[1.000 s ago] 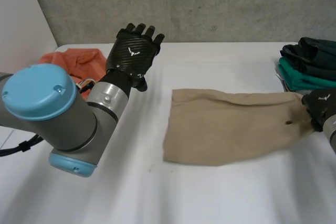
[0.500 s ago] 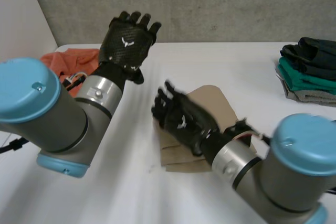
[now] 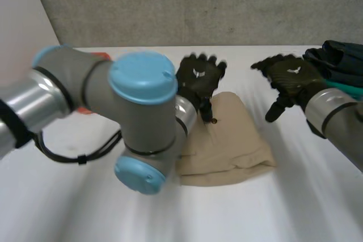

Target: Fold the laundry.

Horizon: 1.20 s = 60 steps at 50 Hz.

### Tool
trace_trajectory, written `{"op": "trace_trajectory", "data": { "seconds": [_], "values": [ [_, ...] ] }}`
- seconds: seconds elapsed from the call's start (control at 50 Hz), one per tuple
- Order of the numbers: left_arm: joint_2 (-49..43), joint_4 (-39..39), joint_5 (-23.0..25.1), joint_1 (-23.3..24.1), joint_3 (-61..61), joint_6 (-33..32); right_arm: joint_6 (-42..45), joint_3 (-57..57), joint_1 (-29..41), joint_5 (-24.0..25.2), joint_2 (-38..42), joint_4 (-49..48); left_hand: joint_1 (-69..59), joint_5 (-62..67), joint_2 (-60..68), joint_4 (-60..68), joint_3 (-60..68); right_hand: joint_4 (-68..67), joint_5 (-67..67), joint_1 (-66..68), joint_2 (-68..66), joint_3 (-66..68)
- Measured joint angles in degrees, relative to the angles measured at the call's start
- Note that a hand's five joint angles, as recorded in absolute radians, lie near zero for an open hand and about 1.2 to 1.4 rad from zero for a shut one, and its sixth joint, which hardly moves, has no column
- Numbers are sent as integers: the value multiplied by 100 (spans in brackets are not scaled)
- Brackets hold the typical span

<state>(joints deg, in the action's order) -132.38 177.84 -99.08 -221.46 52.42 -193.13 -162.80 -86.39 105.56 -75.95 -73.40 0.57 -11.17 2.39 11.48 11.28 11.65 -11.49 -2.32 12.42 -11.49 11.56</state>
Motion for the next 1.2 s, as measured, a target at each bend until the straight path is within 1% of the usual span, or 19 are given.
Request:
{"op": "trace_trajectory", "data": {
  "seconds": [0.08,0.18,0.22,0.28,0.3,0.34,0.4,0.5,0.58,0.64,0.7,0.72,0.78,0.86,0.9,0.96,1.02,1.1,1.2],
  "values": [
    [-291,-321,-593,153,13,142,12,410,-12,516,663,281,0,0,0,0,0,0,0,0,0,0],
    [-514,-552,-891,218,119,191,37,734,-22,856,1235,548,0,0,0,0,0,0,0,0,0,0],
    [-653,-675,-962,221,198,193,77,987,-22,969,1689,777,0,0,0,0,0,0,0,0,0,0],
    [-704,-720,-968,213,225,187,113,1081,-21,952,1870,865,0,0,0,0,0,0,0,0,0,0],
    [-789,-805,-959,179,268,165,205,1203,-17,839,2096,969,0,0,0,0,0,0,0,-7,22,0],
    [-804,-832,-953,163,275,158,241,1225,-15,784,2132,986,0,0,0,0,0,0,0,-27,40,0],
    [-813,-940,-915,79,291,134,468,1269,-7,470,2174,1006,0,0,0,0,0,0,0,-59,62,0],
    [-530,-1009,-875,-78,275,125,786,1183,1,176,1947,902,14,-1,-29,0,0,0,1,-59,65,0],
    [-6,-943,-763,-215,277,128,972,846,56,39,1364,619,14,-10,-30,0,0,0,2,-59,64,0],
    [441,-799,-477,-301,287,131,1107,361,157,-65,711,236,14,-10,-30,0,0,0,2,-59,64,0],
    [913,-575,119,-416,335,128,1315,-408,395,-161,1,-363,14,-10,-30,0,0,0,2,-59,64,0],
    [965,-549,201,-435,342,128,1341,-507,430,-169,-74,-436,15,-10,-30,0,0,0,2,-59,65,0],
    [1367,-366,993,-661,399,127,1539,-1370,773,-230,-556,-1027,15,-10,-30,0,0,0,3,-59,64,0],
    [1672,-282,2070,-937,419,142,1649,-2282,1156,-276,-780,-1500,14,-10,-30,0,0,0,3,-59,64,0],
    [1748,-284,2501,-1010,421,153,1640,-2569,1261,-291,-774,-1631,15,-10,-30,0,0,0,3,-59,64,0],
    [1880,-325,3461,-1127,435,177,1488,-3037,1393,-328,-546,-2020,14,-10,-30,0,0,0,3,-59,64,0],
    [1943,-413,4104,-1177,475,191,1270,-3266,1433,-349,-172,-2553,14,-10,-30,0,0,0,3,-59,65,0],
    [1968,-525,4516,-1180,574,200,1082,-3333,1437,-374,357,-3376,14,-10,-30,0,0,0,3,-59,64,0],
    [1970,-585,4594,-1150,716,203,1124,-3161,1401,-500,927,-4316,14,-10,-30,0,0,0,3,-59,64,0]
  ]
}}
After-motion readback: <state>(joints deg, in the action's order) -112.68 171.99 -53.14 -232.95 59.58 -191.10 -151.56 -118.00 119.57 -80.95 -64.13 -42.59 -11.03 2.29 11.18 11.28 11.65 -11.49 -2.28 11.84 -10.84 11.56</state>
